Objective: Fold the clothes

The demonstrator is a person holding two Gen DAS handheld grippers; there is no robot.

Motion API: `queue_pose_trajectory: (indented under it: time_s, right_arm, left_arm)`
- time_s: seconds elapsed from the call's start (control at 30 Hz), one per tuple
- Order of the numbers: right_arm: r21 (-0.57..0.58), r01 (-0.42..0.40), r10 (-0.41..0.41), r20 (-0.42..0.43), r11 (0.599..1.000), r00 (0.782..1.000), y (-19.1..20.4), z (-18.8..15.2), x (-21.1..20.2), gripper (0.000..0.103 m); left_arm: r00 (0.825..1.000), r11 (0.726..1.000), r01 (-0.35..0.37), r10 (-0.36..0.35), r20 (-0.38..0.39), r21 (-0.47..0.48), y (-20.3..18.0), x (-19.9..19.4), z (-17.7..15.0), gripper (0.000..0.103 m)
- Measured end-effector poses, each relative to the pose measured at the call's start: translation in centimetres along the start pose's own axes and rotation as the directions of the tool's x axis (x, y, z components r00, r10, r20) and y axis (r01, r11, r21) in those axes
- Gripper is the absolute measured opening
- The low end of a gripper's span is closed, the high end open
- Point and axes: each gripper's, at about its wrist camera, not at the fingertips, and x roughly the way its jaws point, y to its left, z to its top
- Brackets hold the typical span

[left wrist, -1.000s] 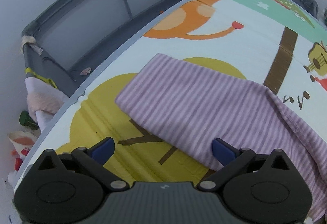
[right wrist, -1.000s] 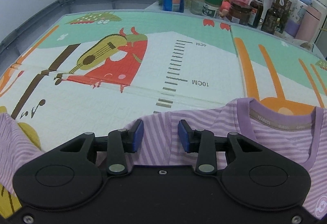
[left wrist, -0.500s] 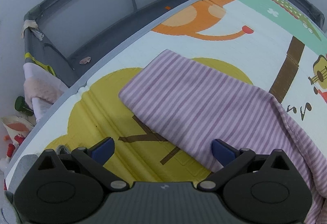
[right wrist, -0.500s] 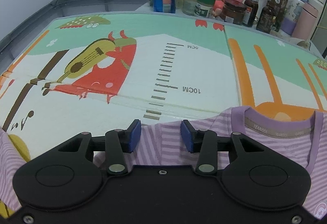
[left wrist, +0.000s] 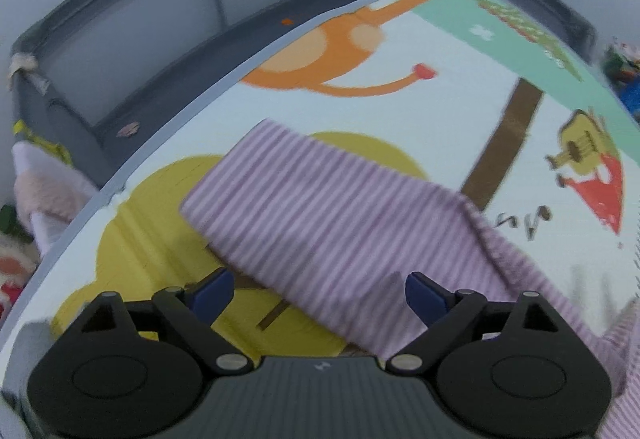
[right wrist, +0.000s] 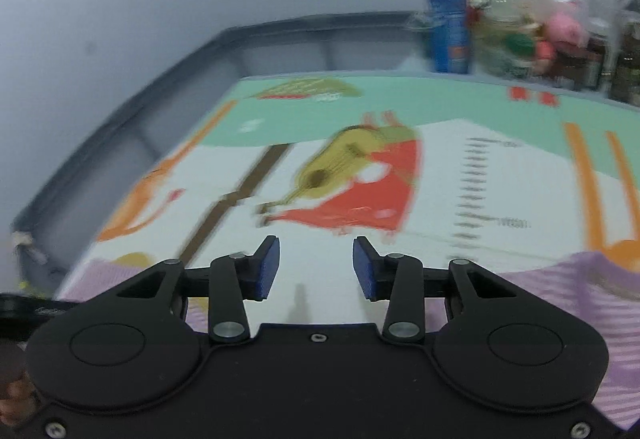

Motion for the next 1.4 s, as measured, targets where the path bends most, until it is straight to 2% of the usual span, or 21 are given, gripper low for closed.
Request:
queue_pose_trajectory:
  time_s: [0.07, 0.2, 0.37, 0.53, 0.57, 0.63, 0.67, 0.77, 0.97, 1.1, 1.27, 1.33, 1.4]
  right_arm:
    - [-0.002, -0.058, 0.058, -0.030, 0.998, 0.998, 1.3, -0.2, 0.5, 0.039]
    - [-0.082, -0.116, 0.107, -0.098, 0.990, 0.989, 4.5, -1.3, 2.3, 0.039]
    - [-0.149, -0.133, 0.105, -0.179, 0.980, 0.978, 7.4, -2.8, 4.6, 0.041]
    - [-0.223, -0.125, 0.076, -0.217, 0.967, 0.973, 8.6, -3.8, 5.6, 0.042]
    - [-0.242, -0.126, 0.072, -0.220, 0.962, 0.973, 8.8, -4.1, 5.6, 0.042]
    - [-0.277, -0.113, 0.050, -0.225, 0.954, 0.973, 9.2, -4.6, 5.7, 0.032]
    - [-0.299, -0.099, 0.031, -0.223, 0.949, 0.974, 9.4, -4.8, 5.7, 0.015]
    - [-0.309, -0.104, 0.039, -0.210, 0.945, 0.977, 9.4, -4.9, 5.1, 0.008]
    - [-0.333, -0.172, 0.117, -0.179, 0.927, 0.977, 10.0, -4.6, 1.9, 0.007]
    - [-0.356, -0.214, 0.159, -0.176, 0.910, 0.971, 10.8, -5.0, -0.2, 0.007]
    - [-0.389, -0.238, 0.186, -0.166, 0.890, 0.968, 11.8, -5.9, -2.3, 0.007]
    - [-0.395, -0.250, 0.196, -0.173, 0.884, 0.965, 12.1, -6.4, -2.8, 0.007]
    - [-0.390, -0.261, 0.206, -0.178, 0.883, 0.962, 12.2, -6.8, -3.2, 0.007]
  left_arm:
    - [1.000, 1.000, 0.004, -0.004, 0.012, 0.014, -0.4, -0.3, 0.7, 0.095]
    - [0.999, 0.999, 0.035, -0.036, 0.020, 0.005, -0.5, -0.2, 2.2, 0.097]
    - [0.998, 0.998, 0.063, -0.063, -0.018, 0.021, -1.2, 1.2, 2.8, 0.097]
    - [0.995, 0.996, 0.087, -0.087, -0.052, 0.008, -1.7, 2.6, 2.7, 0.097]
    - [0.994, 0.996, 0.092, -0.091, -0.058, 0.007, -1.8, 2.8, 2.6, 0.097]
    - [0.994, 0.995, 0.094, -0.093, -0.064, 0.012, -2.0, 3.0, 2.4, 0.097]
    - [0.994, 0.995, 0.095, -0.093, -0.062, 0.015, -2.0, 2.9, 2.3, 0.097]
    - [0.991, 0.993, 0.120, -0.119, -0.053, 0.006, -1.9, 2.3, 2.2, 0.097]
    - [0.977, 0.977, 0.209, -0.210, -0.021, -0.040, -1.6, -0.7, 2.1, 0.097]
    - [0.983, 0.983, 0.183, -0.183, -0.003, -0.011, -2.3, -1.7, 2.0, 0.098]
    - [0.983, 0.984, 0.177, -0.178, -0.038, -0.027, -2.3, -1.2, 1.4, 0.098]
    - [0.982, 0.982, 0.181, -0.183, -0.043, -0.045, -2.0, -1.0, 1.0, 0.093]
    - [0.979, 0.978, 0.195, -0.199, -0.052, -0.067, -1.7, -0.8, 0.7, 0.076]
